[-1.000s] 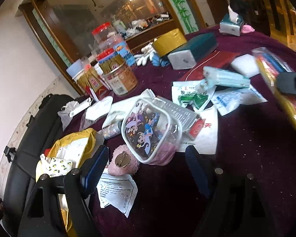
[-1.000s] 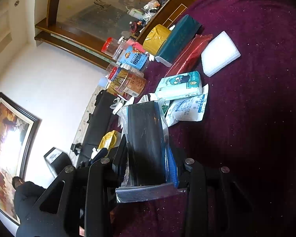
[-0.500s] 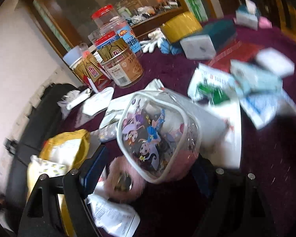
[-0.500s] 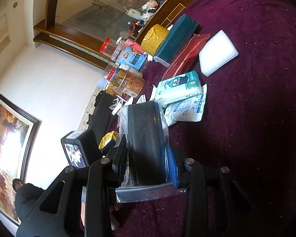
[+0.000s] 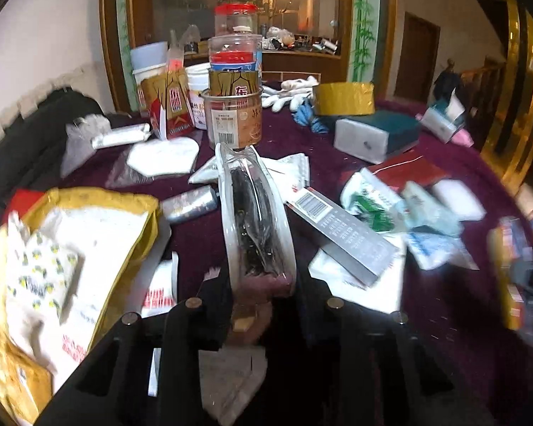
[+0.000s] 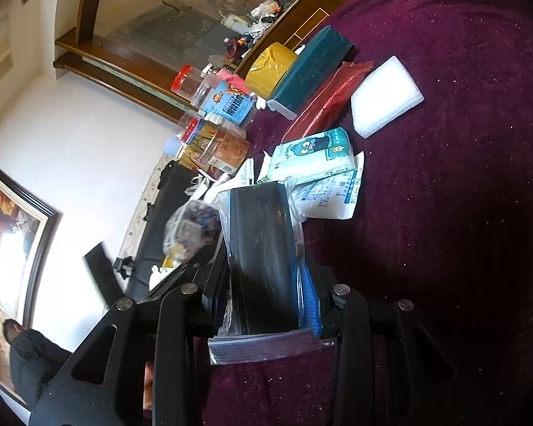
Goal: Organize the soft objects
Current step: 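Hold the clear bag in the right tool while the left tool grasps the cartoon-print plastic container, then carry the clear bag and cartoon container into the tray and open both tools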
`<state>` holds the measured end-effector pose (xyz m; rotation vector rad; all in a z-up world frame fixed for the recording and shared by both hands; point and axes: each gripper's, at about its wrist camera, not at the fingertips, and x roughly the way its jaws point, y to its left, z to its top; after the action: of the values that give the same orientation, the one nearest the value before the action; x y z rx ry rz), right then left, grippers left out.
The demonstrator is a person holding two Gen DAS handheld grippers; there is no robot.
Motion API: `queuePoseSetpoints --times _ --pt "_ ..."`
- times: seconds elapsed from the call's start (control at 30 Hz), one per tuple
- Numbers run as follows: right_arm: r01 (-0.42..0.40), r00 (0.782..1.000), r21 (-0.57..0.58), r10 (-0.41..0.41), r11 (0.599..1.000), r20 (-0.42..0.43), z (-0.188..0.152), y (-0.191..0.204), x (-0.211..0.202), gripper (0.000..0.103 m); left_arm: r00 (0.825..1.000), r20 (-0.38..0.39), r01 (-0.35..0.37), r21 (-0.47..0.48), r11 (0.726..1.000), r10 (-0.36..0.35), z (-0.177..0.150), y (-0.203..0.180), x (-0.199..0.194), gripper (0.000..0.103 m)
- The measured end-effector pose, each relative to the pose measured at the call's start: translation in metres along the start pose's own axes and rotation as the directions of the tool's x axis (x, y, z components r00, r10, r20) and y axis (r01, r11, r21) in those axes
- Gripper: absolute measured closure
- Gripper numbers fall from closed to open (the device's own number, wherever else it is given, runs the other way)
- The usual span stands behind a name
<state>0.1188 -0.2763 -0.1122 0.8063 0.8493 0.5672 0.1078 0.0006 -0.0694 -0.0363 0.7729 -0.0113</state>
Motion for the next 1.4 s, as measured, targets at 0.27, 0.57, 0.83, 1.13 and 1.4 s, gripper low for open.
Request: queuePoseSetpoints --times 0.27,0.57,0.83,1.13,1.4 --pt "0.010 1.000 -0.034 -0.010 0.999 -0.009 -0.003 0.004 0.002 0.068 0.982 0.025 0.188 -0.059 0.980 -0.186 -0.019 0.031 -0.057 0.072" --pt "-0.087 0.995 -0.095 0.081 0.992 -0.064 -0.023 0.037 0.018 0.068 0.981 0.130 0.157 -0.077 0.985 -0.146 -0.033 0.092 -0.131 0.072" --pt "-0.263 0.946 -0.090 0.239 0.961 -0.217 -0.051 0.130 0.110 0.067 0.992 0.106 0.092 -0.190 0.978 -0.073 -0.046 0.160 -0.134 0.072" --pt "-0.237 0.947 -0.089 0.209 0.967 -0.245 -0.071 0.191 0.216 0.067 0.992 0.043 0.123 -0.203 0.971 -0.116 -0.058 0.181 -0.121 0.072" --pt "-0.145 0.964 -0.154 0.104 0.977 -0.244 -0.071 0.182 0.252 0.065 0.978 -0.012 0.202 -0.170 0.964 -0.207 -0.059 0.171 -0.103 0.070"
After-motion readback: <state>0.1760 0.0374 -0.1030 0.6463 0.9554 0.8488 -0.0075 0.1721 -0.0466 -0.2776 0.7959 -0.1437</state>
